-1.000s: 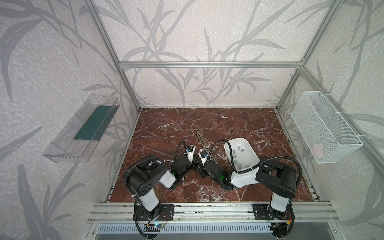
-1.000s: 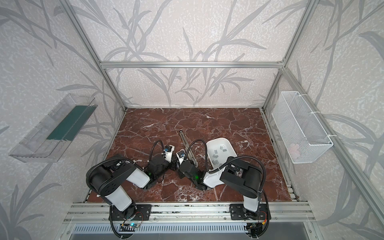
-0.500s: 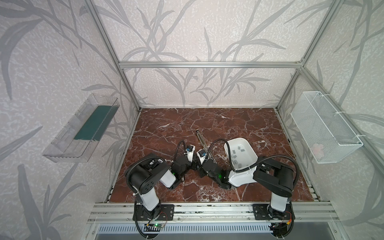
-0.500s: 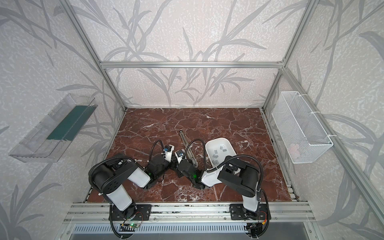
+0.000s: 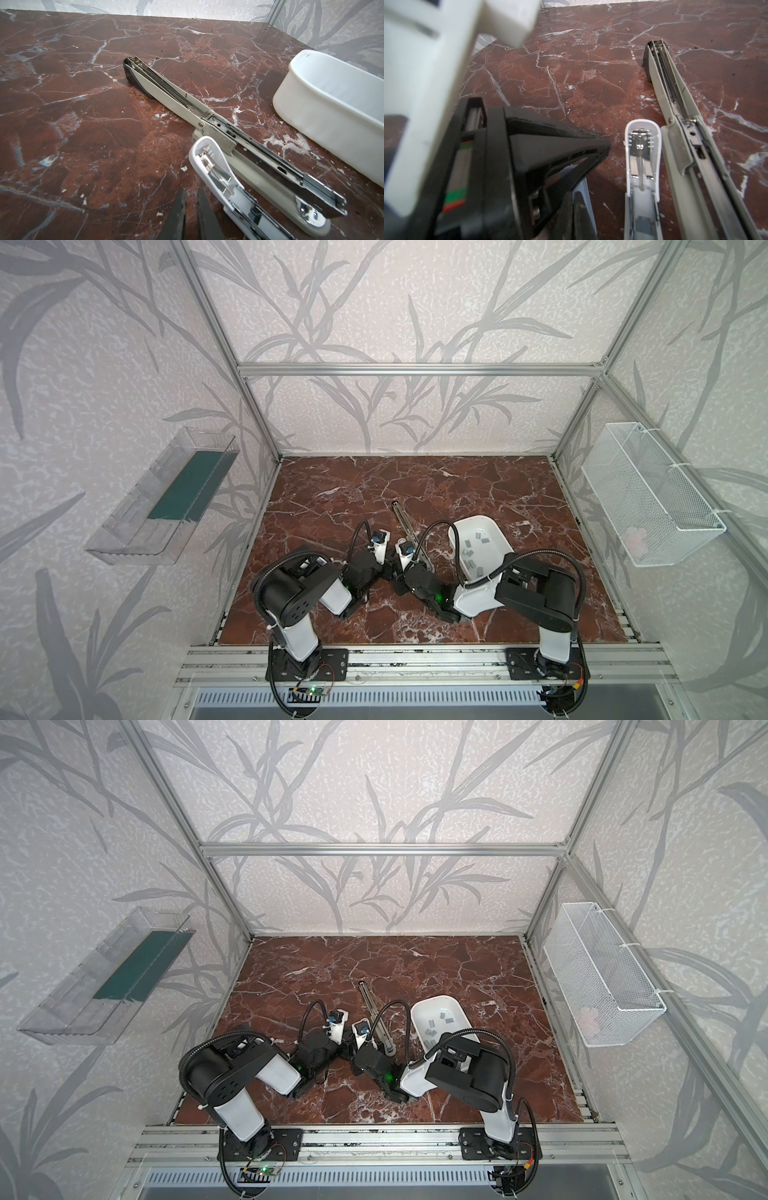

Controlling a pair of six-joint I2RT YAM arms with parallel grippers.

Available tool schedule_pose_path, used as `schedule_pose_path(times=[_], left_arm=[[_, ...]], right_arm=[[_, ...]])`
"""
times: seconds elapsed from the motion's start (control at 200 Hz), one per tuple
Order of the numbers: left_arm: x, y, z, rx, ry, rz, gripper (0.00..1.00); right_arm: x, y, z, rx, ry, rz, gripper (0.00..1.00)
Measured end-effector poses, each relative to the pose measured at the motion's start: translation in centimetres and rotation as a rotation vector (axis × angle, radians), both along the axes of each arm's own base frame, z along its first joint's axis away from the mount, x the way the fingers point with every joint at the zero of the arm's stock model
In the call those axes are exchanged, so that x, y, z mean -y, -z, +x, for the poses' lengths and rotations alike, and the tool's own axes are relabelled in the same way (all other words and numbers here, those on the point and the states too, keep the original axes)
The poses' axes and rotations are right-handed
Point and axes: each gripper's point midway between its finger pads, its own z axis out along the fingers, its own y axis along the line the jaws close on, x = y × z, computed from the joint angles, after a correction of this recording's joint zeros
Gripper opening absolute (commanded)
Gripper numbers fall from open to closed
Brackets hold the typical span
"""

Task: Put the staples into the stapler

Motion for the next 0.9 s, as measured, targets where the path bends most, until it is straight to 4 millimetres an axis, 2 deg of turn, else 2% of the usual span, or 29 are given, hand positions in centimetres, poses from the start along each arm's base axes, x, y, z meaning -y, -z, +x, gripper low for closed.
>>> schedule_pose_path(times=[0.3, 0.485, 0.655, 0.725, 0.79, 0.905], left_arm=[[-0.6, -0.2, -0.6, -0.061, -0.003, 0.038, 0.25], [-1.2, -0.6, -0.4, -0.116, -0.021, 0.092, 0.39], [-1.5, -2.5, 0.0, -0.111, -0.047, 0.092, 0.47], [-1.8, -3.4, 0.3, -0.102, -0.073, 0.084, 0.48], [-2.0, -4.0, 0.6, -0.098, -0.094, 0.080, 0.53], [-2.3, -4.9, 1.0, -0.104, -0.128, 0.066, 0.59]], right_arm=[[0.0, -0.8, -0.2, -0.007, -0.022, -0.088, 0.18], [0.3, -1.6, -0.3, 0.004, -0.041, -0.155, 0.24], [1.0, -3.3, -0.4, 0.025, -0.039, -0.170, 0.29], [1.6, -4.4, -0.5, 0.040, -0.030, -0.156, 0.29], [2.3, -5.1, -0.6, 0.051, -0.017, -0.145, 0.29], [3.3, -5.0, -0.6, 0.051, 0.001, -0.151, 0.29]])
